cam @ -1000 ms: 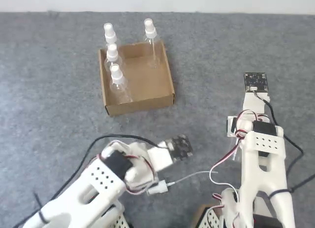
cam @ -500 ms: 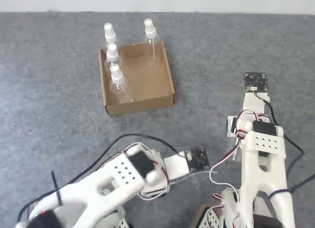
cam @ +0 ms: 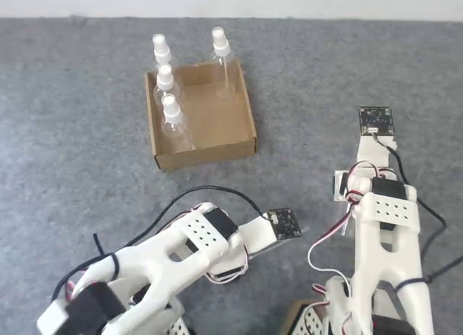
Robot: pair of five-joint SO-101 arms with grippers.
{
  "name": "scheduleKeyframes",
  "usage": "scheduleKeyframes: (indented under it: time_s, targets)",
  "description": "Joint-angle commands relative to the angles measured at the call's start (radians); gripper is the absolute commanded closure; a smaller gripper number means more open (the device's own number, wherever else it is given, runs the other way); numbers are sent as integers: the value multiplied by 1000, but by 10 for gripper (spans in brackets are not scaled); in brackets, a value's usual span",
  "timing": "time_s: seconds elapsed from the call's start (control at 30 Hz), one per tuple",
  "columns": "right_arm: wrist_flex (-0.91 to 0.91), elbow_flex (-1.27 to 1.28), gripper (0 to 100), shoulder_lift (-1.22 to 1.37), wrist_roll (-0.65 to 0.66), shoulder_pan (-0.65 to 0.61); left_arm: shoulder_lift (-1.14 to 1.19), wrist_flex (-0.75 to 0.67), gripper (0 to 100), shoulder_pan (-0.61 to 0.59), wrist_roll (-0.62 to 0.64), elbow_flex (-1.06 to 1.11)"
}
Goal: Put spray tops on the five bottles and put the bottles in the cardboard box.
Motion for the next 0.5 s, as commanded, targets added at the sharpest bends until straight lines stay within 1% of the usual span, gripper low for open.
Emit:
scheduleKeyframes:
  time_s: [0.0, 0.1, 0.2, 0.47]
  targets:
    - [-19, -8, 933, -31, -9, 12, -8, -11, 930, -5, 6, -65]
    - [-19, -8, 933, -31, -9, 12, -8, -5, 991, -6, 6, -68]
    - [-19, -8, 933, -31, -9, 12, -9, 20, 989, -11, 6, -81]
    - [-19, -6, 934, -31, -9, 12, -9, 29, 989, -21, 3, -87]
